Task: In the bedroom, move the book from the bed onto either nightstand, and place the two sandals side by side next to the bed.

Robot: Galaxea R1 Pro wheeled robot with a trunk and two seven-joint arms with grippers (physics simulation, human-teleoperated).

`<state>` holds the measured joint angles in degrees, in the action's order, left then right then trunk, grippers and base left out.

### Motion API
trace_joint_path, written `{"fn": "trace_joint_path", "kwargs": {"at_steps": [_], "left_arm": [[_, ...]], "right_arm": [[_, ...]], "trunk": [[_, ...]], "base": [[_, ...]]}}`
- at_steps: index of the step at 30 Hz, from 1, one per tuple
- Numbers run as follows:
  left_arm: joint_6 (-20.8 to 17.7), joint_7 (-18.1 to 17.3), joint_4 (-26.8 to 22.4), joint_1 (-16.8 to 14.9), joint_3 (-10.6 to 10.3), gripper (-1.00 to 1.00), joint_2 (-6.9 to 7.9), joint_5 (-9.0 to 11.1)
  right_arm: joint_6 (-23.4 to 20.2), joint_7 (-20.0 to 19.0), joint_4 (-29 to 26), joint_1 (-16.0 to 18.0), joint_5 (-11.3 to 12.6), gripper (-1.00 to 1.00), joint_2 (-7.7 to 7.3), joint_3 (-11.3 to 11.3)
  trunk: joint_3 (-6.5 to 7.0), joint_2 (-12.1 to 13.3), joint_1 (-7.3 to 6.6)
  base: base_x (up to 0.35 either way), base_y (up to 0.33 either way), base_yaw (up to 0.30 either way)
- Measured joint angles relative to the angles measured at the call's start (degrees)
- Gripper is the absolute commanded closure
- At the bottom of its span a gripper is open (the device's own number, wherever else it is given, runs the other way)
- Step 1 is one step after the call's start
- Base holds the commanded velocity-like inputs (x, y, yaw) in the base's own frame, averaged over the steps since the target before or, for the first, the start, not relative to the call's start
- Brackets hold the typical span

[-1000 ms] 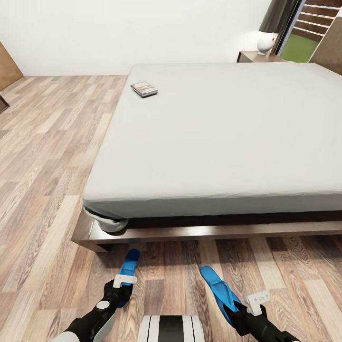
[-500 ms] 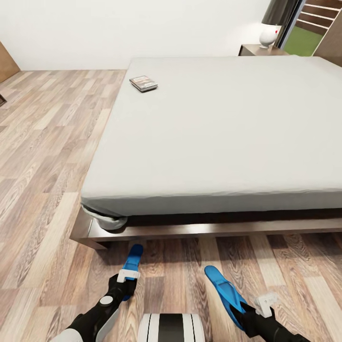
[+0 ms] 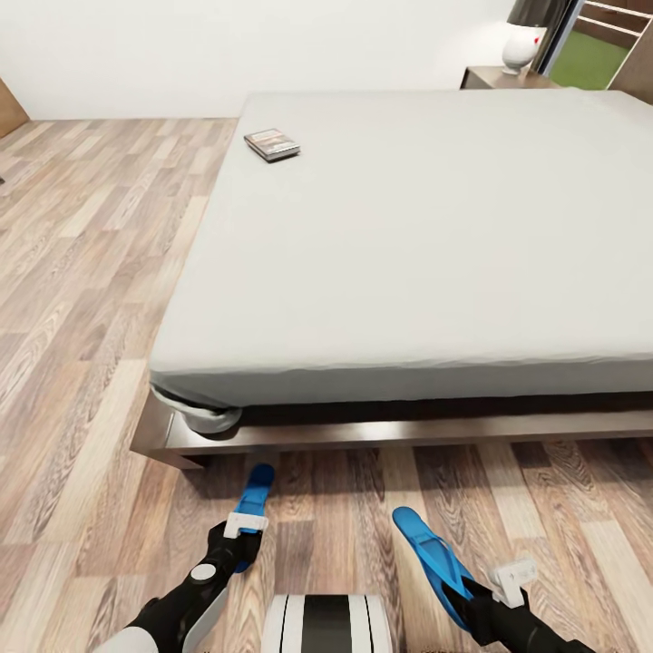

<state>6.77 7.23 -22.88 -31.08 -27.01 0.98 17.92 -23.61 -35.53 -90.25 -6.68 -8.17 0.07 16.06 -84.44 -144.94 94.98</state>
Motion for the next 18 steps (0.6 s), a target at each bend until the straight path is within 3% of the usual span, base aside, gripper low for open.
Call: {"fn": "trace_joint_path", "kwargs": {"at_steps": [6, 18], "left_arm": [[0.0, 0.0, 0.0, 0.0, 0.0, 1.0, 0.05, 0.0], [0.1, 0.1, 0.0, 0.0, 0.0, 1.0, 0.11, 0.0]], "right_arm": [[3.7, 0.1, 0.1, 0.0, -0.1, 1.0, 0.0, -0.1], [4.8, 0.2, 0.1, 0.0, -0.1, 1.0, 0.0, 0.1]], "trunk": [[-1.33, -0.1, 0.15], [-1.34, -0.1, 0.15]], "base": [[0.0, 0.0, 0.0], [0.0, 0.0, 0.0]]}}
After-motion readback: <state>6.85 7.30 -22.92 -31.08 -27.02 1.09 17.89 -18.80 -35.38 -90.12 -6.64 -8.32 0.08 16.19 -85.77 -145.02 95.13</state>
